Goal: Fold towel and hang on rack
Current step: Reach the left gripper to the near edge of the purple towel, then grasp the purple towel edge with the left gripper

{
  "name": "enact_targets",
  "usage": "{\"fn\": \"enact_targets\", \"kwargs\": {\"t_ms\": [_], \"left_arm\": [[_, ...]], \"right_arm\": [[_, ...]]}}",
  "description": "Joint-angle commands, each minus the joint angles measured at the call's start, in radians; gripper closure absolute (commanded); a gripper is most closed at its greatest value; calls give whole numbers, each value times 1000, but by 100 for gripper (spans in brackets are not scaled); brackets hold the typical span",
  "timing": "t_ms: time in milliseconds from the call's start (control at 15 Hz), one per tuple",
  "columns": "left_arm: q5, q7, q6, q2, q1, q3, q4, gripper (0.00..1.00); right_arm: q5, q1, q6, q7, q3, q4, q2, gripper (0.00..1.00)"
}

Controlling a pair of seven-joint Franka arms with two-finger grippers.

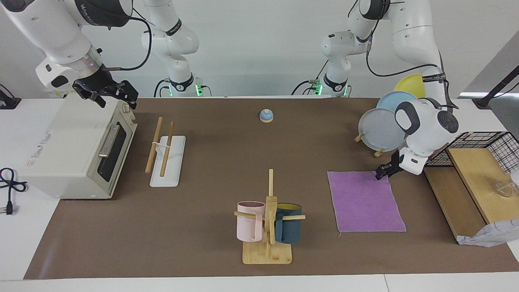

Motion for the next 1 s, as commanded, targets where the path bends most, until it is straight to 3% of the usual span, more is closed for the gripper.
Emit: {"fn": "enact_targets", "kwargs": {"t_ms": [0,533,733,933], "left_arm": [[-12,-7,2,18,6,-4,28,45],[-13,-60,-13,36,6,-4,25,46],[-13,-64,-24,36,5,-4,30,61],[-13,-63,-30,36,5,-4,30,92]], "right_arm": [[8,-5,19,2,1,-30,-23,0],[8,-5,19,2,1,-30,-23,0],[8,-5,19,2,1,-30,-23,0],[8,-5,19,2,1,-30,-23,0]]}}
